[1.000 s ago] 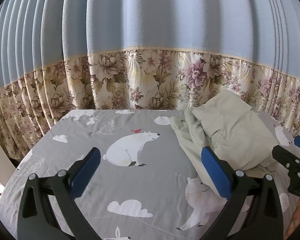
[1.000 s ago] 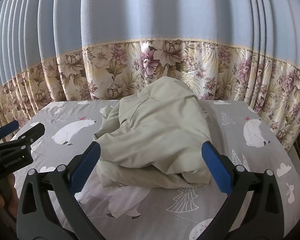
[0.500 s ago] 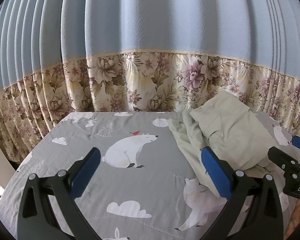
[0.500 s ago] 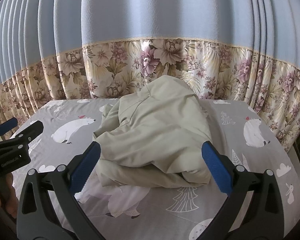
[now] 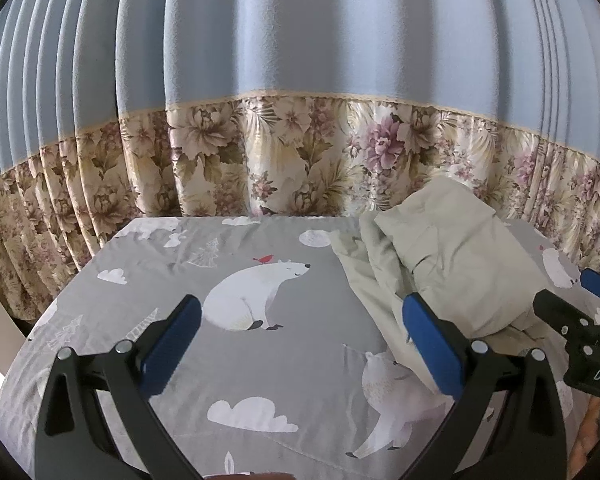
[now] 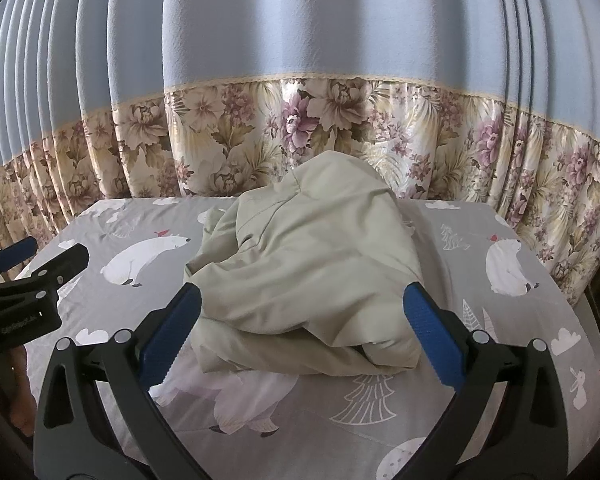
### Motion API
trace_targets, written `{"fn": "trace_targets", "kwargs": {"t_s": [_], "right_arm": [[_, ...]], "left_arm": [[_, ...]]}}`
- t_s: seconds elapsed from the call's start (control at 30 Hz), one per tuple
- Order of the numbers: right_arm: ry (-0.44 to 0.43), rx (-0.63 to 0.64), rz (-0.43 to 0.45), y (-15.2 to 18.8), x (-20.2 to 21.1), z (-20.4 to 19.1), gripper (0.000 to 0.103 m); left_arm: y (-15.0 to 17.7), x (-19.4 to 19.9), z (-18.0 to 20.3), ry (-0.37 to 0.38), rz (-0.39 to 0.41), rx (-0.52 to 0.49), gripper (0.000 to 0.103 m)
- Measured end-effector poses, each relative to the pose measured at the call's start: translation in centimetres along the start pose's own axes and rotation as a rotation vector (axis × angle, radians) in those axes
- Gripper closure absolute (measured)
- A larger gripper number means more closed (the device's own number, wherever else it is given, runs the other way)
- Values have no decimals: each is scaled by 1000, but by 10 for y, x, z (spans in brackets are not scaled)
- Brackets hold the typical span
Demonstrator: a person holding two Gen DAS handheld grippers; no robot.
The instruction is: Fold large clothes
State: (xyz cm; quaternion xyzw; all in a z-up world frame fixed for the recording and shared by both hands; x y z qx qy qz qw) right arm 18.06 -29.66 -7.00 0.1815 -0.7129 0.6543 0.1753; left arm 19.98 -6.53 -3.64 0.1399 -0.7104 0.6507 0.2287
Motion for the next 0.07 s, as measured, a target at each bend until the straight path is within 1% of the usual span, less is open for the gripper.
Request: {"fn": "trace_targets", "kwargs": {"t_s": [0.07], "right_arm": [[1, 0, 1, 0, 0, 0, 3]], "left_arm": [[0, 0, -1, -1, 2, 2, 2]]}}
Point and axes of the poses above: each gripper's, at about its wrist camera, not at the fingertips, and x roughly against the way its jaws point, z to its right, y to its underside, the point moved 10 cm from there along -x, roughly the way its jaws point, and after that the axes turned 2 degrees about -x, right-handed, at the moved point
